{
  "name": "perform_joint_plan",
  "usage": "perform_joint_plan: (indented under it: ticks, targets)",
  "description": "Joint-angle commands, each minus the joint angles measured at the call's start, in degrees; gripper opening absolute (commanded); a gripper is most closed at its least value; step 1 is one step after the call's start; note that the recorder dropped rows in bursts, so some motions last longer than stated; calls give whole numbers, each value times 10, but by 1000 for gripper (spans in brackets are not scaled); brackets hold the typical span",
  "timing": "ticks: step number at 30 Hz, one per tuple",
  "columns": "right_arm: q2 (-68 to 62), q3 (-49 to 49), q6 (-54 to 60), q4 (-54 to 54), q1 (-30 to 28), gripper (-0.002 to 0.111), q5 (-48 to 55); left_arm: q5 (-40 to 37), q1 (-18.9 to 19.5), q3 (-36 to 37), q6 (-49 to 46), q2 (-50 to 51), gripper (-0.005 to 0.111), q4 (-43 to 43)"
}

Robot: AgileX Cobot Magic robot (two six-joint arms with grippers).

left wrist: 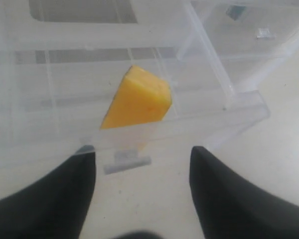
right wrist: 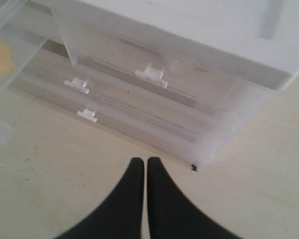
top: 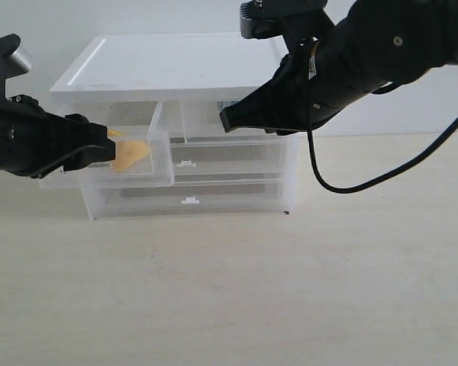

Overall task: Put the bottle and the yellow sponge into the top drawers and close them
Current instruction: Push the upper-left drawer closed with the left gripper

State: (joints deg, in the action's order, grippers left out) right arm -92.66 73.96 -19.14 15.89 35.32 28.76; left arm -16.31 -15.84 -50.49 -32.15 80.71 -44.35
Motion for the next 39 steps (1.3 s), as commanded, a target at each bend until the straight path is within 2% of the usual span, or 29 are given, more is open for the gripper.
perform_joint_plan:
  ticks: [1,39]
  targets:
    - [6,-1,5,-3,0,0,-2,13,-2,-25,-4,13,54,-4]
    - [6,-1,6,-3,0,0,-9,35,-2,-189,-34,164,54,5]
